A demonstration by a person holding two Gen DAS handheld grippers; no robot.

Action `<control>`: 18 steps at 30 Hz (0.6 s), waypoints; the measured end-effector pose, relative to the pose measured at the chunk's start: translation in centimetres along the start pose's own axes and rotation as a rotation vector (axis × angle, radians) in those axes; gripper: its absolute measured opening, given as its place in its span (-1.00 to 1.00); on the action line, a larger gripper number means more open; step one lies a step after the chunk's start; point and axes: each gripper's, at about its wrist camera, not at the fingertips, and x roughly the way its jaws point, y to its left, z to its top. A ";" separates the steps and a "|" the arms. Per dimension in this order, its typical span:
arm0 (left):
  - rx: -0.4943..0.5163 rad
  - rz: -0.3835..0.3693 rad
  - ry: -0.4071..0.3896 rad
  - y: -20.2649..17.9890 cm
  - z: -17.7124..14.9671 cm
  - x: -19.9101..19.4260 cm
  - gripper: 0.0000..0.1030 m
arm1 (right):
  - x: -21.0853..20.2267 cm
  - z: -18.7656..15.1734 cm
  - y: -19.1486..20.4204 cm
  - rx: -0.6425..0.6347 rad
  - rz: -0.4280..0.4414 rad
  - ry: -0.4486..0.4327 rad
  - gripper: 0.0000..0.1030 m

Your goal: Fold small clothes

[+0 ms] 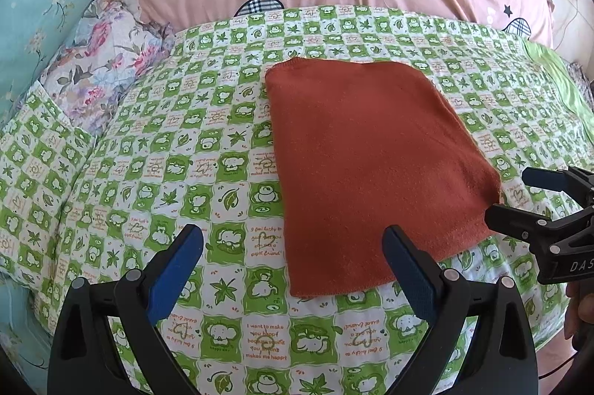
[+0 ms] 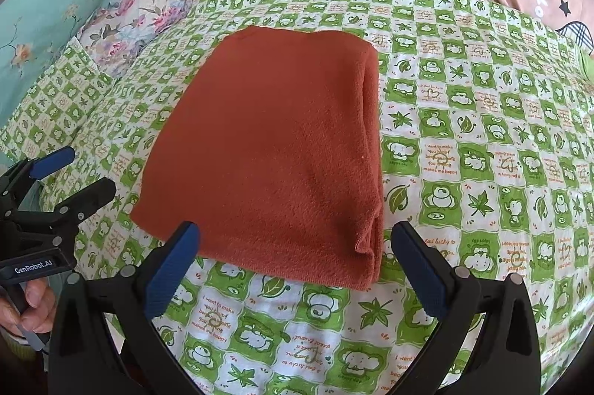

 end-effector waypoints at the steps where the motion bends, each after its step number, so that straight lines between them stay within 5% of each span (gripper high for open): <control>1: 0.000 0.001 -0.002 0.0 0.0 -0.1 0.89 | 0.0 0.0 0.0 0.000 0.000 0.000 0.99; 18: -0.008 -0.003 0.009 0.5 -0.2 0.2 0.92 | 0.0 0.2 -0.1 -0.011 0.002 0.006 0.99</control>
